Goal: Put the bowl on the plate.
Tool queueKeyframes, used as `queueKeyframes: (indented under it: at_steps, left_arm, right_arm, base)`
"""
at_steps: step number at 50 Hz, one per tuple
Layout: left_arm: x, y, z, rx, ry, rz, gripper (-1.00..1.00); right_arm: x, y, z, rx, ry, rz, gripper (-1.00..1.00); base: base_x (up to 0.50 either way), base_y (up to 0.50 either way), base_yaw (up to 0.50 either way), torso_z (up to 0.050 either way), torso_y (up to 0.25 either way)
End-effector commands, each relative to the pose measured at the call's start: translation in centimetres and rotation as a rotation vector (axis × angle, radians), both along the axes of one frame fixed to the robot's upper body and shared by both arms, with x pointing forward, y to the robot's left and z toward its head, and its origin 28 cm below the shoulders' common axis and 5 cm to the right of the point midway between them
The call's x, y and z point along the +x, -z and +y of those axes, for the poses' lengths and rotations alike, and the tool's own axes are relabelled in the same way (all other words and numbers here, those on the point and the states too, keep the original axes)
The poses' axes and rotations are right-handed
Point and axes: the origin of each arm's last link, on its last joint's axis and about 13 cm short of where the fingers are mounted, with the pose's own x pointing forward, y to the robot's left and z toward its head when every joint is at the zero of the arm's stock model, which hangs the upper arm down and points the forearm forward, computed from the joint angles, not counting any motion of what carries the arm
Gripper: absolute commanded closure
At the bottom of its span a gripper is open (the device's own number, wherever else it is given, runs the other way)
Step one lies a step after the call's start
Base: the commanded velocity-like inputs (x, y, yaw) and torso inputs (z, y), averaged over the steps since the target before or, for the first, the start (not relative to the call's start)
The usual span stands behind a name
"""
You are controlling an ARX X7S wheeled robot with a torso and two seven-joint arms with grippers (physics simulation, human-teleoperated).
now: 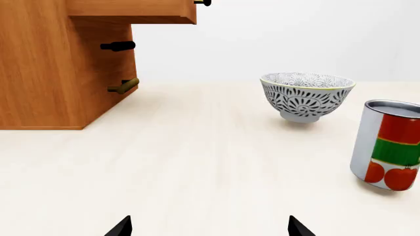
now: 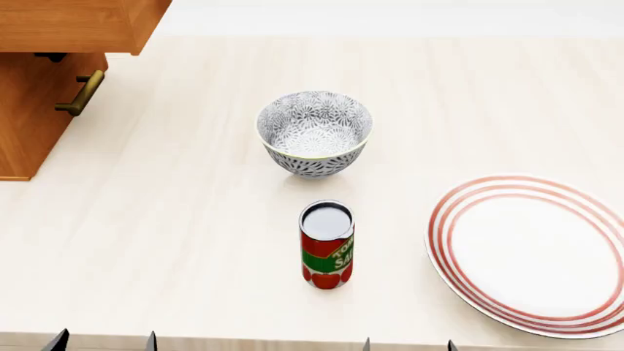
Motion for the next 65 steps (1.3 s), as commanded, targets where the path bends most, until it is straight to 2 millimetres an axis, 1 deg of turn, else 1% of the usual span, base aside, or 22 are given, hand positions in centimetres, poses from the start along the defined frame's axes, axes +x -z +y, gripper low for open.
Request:
queueKeyframes:
  at_steps: [1,11,12,13,19,20,21,22,25,26,27,28,29,30,31,32,33,34,41,65]
  left_arm:
    - [0.0,0.0,0.0,0.0,0.0,0.0,-1.0]
    - [0.2,-0.2,0.0,0.005,-0.028,0.001,-1.0]
    - [0.1,-0.2,0.0,0.003,-0.019,0.026,-1.0]
    - [-0.1,-0.2,-0.1,-0.003,0.006,0.015,-1.0]
    - [-0.1,-0.2,0.0,-0.029,0.021,0.034,-1.0]
    - [0.3,-2.2,0.4,-0.042,0.009,-0.028,-1.0]
    - [0.3,-2.2,0.4,-0.042,0.009,-0.028,-1.0]
    - [0.4,-2.9,0.5,-0.045,0.011,-0.036,-1.0]
    - [0.3,-2.9,0.5,-0.045,0.011,-0.036,-1.0]
    - [0.5,-4.4,0.7,-0.051,0.014,-0.056,-1.0]
    - [1.4,-8.3,1.4,-0.078,0.015,-0.128,-1.0]
    - [1.5,-12.0,1.6,-0.12,0.041,-0.2,-1.0]
    - [0.6,-14.2,1.4,-0.107,0.065,-0.221,-1.0]
    - [0.5,-14.5,1.4,-0.098,0.071,-0.178,-1.0]
    - [0.4,-14.9,1.4,-0.099,0.071,-0.179,-1.0]
    - [0.4,-15.3,1.4,-0.1,0.073,-0.183,-1.0]
    - [1.1,-17.7,2.3,-0.121,0.038,-0.226,-1.0]
    - [1.1,-17.8,2.3,-0.121,0.036,-0.224,-1.0]
    - [1.3,-17.4,2.3,-0.12,0.035,-0.213,-1.0]
    - [1.2,-17.5,2.4,-0.119,0.03,-0.221,-1.0]
  right_arm:
    - [0.0,0.0,0.0,0.0,0.0,0.0,-1.0]
    - [0.0,-0.1,0.1,-0.004,-0.004,-0.006,-1.0]
    - [0.0,0.0,0.0,-0.004,0.001,-0.006,-1.0]
    - [0.1,0.0,0.0,0.006,0.009,0.003,-1.0]
    - [0.1,-0.2,-0.2,0.01,0.025,0.001,-1.0]
    - [0.6,-2.5,-0.6,0.024,0.035,-0.001,-1.0]
    - [0.5,-2.5,-0.6,0.023,0.035,0.011,-1.0]
    - [0.6,-3.2,-0.7,0.013,0.037,-0.001,-1.0]
    - [0.6,-3.2,-0.7,0.013,0.037,-0.001,-1.0]
    - [0.8,-5.0,-0.9,0.017,0.038,-0.01,-1.0]
    - [1.7,-9.1,-2.0,0.038,0.026,-0.093,-1.0]
    - [1.5,-12.5,-2.0,0.072,-0.011,-0.158,-1.0]
    - [0.3,-14.6,-1.7,0.046,-0.038,-0.185,-1.0]
    - [-0.2,-14.9,-1.7,0.02,-0.046,-0.114,-1.0]
    - [-0.3,-15.3,-1.7,0.015,-0.045,-0.119,-1.0]
    - [-0.3,-16.1,-1.8,0.006,-0.046,-0.131,-1.0]
    - [-1.0,-20.1,-2.8,-0.014,-0.048,-0.277,-1.0]
    - [-0.8,-20.9,-2.9,-0.023,-0.045,-0.277,-1.0]
    - [-0.6,-20.7,-2.9,-0.015,-0.042,-0.267,-1.0]
    - [-0.7,-20.8,-3.0,-0.019,-0.039,-0.271,-1.0]
  base:
    - [0.0,0.0,0.0,0.0,0.0]
    - [0.0,0.0,0.0,0.0,0.0]
    - [0.0,0.0,0.0,0.0,0.0]
    - [0.0,0.0,0.0,0.0,0.0]
    - [0.0,0.0,0.0,0.0,0.0]
    - [0.0,0.0,0.0,0.0,0.0]
    - [0.0,0.0,0.0,0.0,0.0]
    - [0.0,0.0,0.0,0.0,0.0]
    - [0.0,0.0,0.0,0.0,0.0]
    - [0.0,0.0,0.0,0.0,0.0]
    - [0.0,0.0,0.0,0.0,0.0]
    - [0.0,0.0,0.0,0.0,0.0]
    - [0.0,0.0,0.0,0.0,0.0]
    - [0.0,0.0,0.0,0.0,0.0]
    - [0.0,0.0,0.0,0.0,0.0]
    - [0.0,0.0,0.0,0.0,0.0]
    - [0.5,0.0,0.0,0.0,0.0]
    - [0.5,0.0,0.0,0.0,0.0]
    - [0.5,0.0,0.0,0.0,0.0]
    - [0.5,0.0,0.0,0.0,0.0]
